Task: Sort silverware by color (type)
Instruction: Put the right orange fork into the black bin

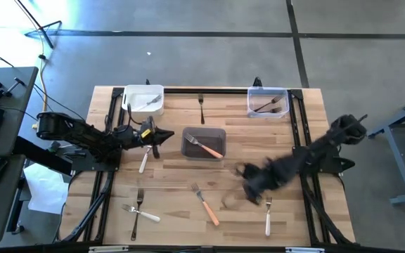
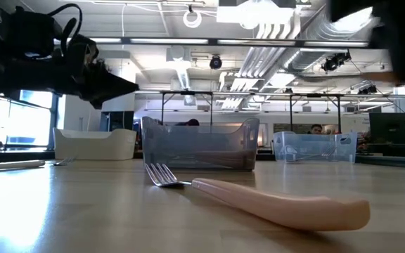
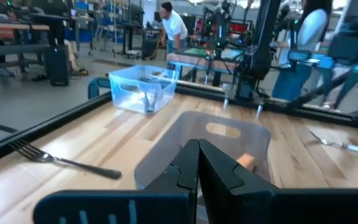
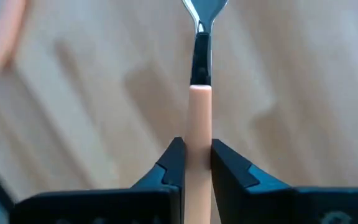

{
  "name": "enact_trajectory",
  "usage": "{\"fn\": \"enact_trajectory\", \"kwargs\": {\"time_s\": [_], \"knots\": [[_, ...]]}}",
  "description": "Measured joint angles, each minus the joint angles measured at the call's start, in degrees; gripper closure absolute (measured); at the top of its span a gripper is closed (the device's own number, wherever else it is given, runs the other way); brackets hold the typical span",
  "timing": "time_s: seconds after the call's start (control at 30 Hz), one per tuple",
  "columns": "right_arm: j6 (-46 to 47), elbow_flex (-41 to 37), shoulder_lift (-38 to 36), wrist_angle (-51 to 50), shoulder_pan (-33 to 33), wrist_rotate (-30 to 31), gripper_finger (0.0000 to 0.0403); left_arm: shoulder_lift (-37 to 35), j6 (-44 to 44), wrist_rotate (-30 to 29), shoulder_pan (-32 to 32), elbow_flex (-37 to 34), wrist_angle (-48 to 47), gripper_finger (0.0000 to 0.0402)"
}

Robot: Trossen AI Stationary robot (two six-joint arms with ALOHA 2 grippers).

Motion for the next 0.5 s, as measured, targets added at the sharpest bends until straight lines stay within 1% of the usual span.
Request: {"fn": "enact_trajectory", "kwargs": {"time_s": [0.13, 0.23, 0.3, 0.4, 0.5], "knots": [[-12.88, 2.46, 0.02, 4.65, -12.76, 0.29, 0.0367, -0.75, 1.39, -0.27, 1.02, 0.00, -0.01, 0.0402], [-21.61, 5.03, 0.64, 9.70, -20.53, 0.39, 0.0367, -1.25, 1.40, -0.45, 2.16, 0.04, 0.59, 0.0402], [-27.45, 7.42, 2.31, 11.61, -24.51, -0.02, 0.0367, -1.27, 1.38, -0.46, 2.84, 0.04, 0.36, 0.0401], [-35.74, 12.64, 7.22, 12.55, -29.31, -0.90, 0.0367, -1.28, 1.37, -0.45, 3.85, 0.04, 0.37, 0.0401], [-40.37, 18.75, 13.24, 11.39, -32.77, -2.82, 0.0366, -1.28, 1.39, -0.46, 4.80, 0.04, 0.34, 0.0401]]}}
